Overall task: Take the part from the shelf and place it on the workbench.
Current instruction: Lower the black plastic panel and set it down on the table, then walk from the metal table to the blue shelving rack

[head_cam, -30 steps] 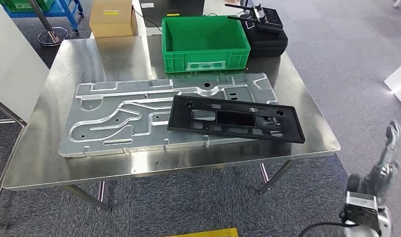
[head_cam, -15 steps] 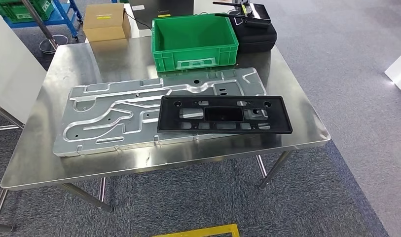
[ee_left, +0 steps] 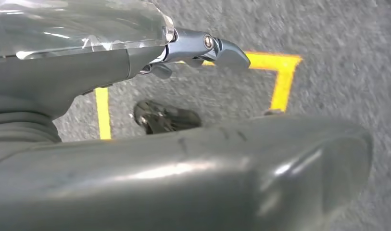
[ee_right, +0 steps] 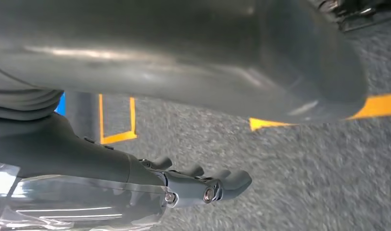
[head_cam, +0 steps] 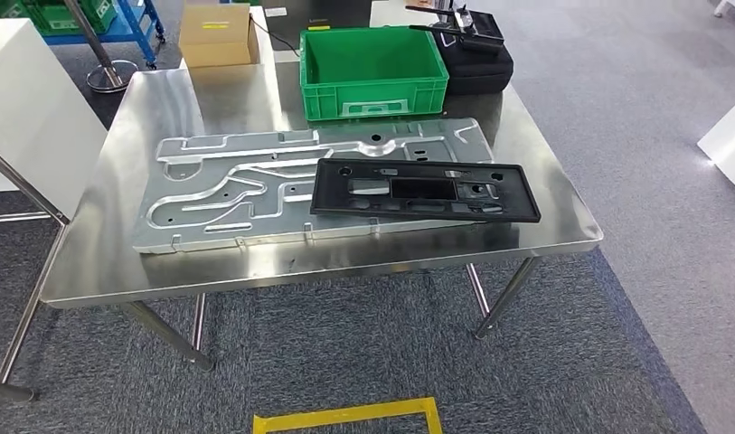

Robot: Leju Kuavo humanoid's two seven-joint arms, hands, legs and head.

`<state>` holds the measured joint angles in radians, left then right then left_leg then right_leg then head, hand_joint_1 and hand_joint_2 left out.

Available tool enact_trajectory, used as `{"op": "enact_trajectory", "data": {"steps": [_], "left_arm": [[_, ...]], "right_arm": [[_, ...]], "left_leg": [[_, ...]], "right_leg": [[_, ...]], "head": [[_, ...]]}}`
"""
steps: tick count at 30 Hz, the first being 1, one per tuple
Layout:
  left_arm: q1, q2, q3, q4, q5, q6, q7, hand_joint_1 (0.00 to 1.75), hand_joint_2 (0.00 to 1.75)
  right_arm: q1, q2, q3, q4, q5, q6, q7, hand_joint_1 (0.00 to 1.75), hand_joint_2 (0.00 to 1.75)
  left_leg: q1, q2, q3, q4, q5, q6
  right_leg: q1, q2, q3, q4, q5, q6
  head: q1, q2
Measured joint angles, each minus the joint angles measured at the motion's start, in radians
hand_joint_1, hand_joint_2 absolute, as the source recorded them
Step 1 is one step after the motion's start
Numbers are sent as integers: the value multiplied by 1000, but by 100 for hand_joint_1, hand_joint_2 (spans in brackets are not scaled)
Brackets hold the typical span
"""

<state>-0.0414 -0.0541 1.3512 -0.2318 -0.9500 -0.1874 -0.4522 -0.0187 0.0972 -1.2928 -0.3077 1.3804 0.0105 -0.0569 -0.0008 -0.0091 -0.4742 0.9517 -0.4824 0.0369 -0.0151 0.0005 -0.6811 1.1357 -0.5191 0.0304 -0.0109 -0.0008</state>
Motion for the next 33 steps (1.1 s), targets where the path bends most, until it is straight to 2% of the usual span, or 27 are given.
{"op": "enact_trajectory", "data": {"steps": [1,2,3,4,6,7,8,9,10,12,13,14,16,17,18,19,20,21,23,24,25,27,28,29,31,32,33], "left_arm": [[1,0,0,0,-1,0,0,0,0],[2,0,0,0,-2,1,-1,0,0],[2,0,0,0,-4,1,-1,0,0],[2,0,0,0,-5,2,-1,0,0],[2,0,0,0,-8,2,-1,0,0],[1,0,0,0,-10,1,-1,0,0],[1,0,0,0,-13,1,-1,0,0],[0,0,0,0,-15,1,-1,0,0],[-1,0,0,0,-16,1,0,0,0],[0,1,0,0,-21,0,1,0,0],[1,2,0,0,-23,-1,1,0,0],[2,2,-1,0,-26,-1,2,0,0],[1,2,-2,0,-31,-1,3,0,0],[0,2,-3,0,-33,-1,4,0,0],[0,2,-4,0,-34,-1,4,0,0],[-1,2,-5,0,-35,-1,4,0,0],[-1,2,-7,0,-36,-1,4,0,0],[-2,2,-8,0,-38,-1,4,0,0],[-7,4,-11,0,-43,-1,4,0,0],[-11,4,-12,0,-45,-1,5,0,0],[-13,4,-14,0,-47,-1,5,0,0],[-14,3,-15,0,-50,-1,7,0,0],[-15,2,-15,0,-51,-1,8,0,0],[-16,1,-16,1,-52,-1,9,0,0],[-17,0,-16,1,-53,0,10,0,0],[-17,-1,-16,1,-54,1,11,0,0],[-17,-1,-16,1,-54,2,12,0,0]], "right_arm": [[-4,-2,-1,8,5,2,-2,0,0],[-7,-3,-1,15,8,2,-7,0,0],[-10,-4,-1,22,11,-1,-12,0,0],[-13,-4,-2,27,11,-5,-16,0,0],[-20,-4,-3,35,8,-11,-19,0,0],[-24,-4,-3,38,6,-12,-21,0,0],[-27,-5,-3,42,6,-12,-22,0,0],[-29,-5,-3,44,7,-12,-23,0,0],[-31,-5,-3,47,7,-12,-24,0,0],[-33,-6,-4,52,8,-11,-21,0,0],[-34,-6,-4,55,8,-10,-20,0,0],[-34,-6,-5,56,8,-8,-19,0,0],[-34,-6,-6,59,8,-3,-19,0,0],[-33,-6,-6,60,8,-1,-19,0,0],[-33,-6,-7,62,8,1,-18,0,0],[-33,-6,-7,63,8,2,-18,0,0],[-34,-6,-7,64,9,4,-17,0,0],[-35,-6,-7,65,10,6,-15,0,0],[-36,-5,-7,69,13,10,-11,0,0],[-36,-5,-7,70,14,11,-9,0,0],[-36,-5,-7,72,15,12,-8,0,0],[-36,-5,-7,73,17,12,-11,0,0],[-36,-5,-7,74,17,12,-14,0,0],[-35,-4,-7,75,17,12,-17,0,0],[-36,-3,-7,77,18,12,-23,0,0],[-36,-3,-7,78,18,12,-24,0,0],[-37,-3,-7,78,18,12,-24,0,0]], "left_leg": [[0,-2,-15,2,11,1],[0,-3,-31,6,21,0],[0,-4,-48,11,30,-1],[0,-6,-65,18,38,-4],[0,-9,-94,33,51,-10],[-1,-10,-106,40,57,-15],[-1,-11,-112,44,63,-21],[-1,-12,-116,46,69,-27],[-1,-13,-118,46,76,-34],[1,-13,-127,50,76,-46],[2,-11,-137,70,51,-51],[4,-8,-152,108,8,-55],[7,-1,-188,232,-94,-62],[8,1,-198,292,-121,-65],[9,2,-195,329,-122,-67],[9,2,-175,334,-100,-67],[9,2,-137,303,-67,-65],[9,3,-84,241,-42,-62],[4,6,23,91,-46,-52],[1,6,54,40,-60,-46],[-2,6,65,14,-68,-40],[-2,9,55,5,-52,-24],[0,11,45,2,-40,-16],[2,13,33,-1,-26,-9],[3,14,2,0,0,-2],[3,15,-15,2,12,-3],[3,15,-33,6,24,-5]], "right_leg": [[0,0,-11,65,-46,3],[-1,0,-15,118,-69,6],[-1,0,-7,146,-68,7],[-1,0,20,136,-48,7],[-1,3,121,20,-7,1],[1,6,175,-57,-5,-4],[4,10,211,-113,-10,-9],[7,12,229,-147,-18,-14],[10,12,230,-158,-17,-20],[8,6,217,-160,0,-34],[6,2,206,-162,11,-43],[4,-2,193,-164,23,-50],[7,-9,163,-162,45,-56],[9,-13,148,-160,56,-57],[10,-16,131,-157,66,-56],[12,-18,113,-151,76,-55],[12,-19,96,-145,85,-53],[13,-20,81,-137,93,-50],[15,-22,62,-125,106,-42],[15,-23,58,-122,113,-37],[14,-25,57,-122,121,-31],[12,-23,53,-123,130,-18],[11,-18,47,-111,111,-12],[9,-13,37,-83,72,-6],[4,-6,9,30,-38,3],[2,-6,-3,94,-74,8],[1,-5,-5,142,-82,11]], "head": [[1,0],[1,0],[1,0],[1,0],[1,0],[1,0],[0,0],[1,0],[2,0],[5,0],[4,0],[2,0],[0,0],[0,0],[0,0],[0,0],[0,0],[0,0],[0,0],[0,0],[0,0],[-2,0],[-3,0],[-2,0],[0,0],[1,0],[1,0]]}}
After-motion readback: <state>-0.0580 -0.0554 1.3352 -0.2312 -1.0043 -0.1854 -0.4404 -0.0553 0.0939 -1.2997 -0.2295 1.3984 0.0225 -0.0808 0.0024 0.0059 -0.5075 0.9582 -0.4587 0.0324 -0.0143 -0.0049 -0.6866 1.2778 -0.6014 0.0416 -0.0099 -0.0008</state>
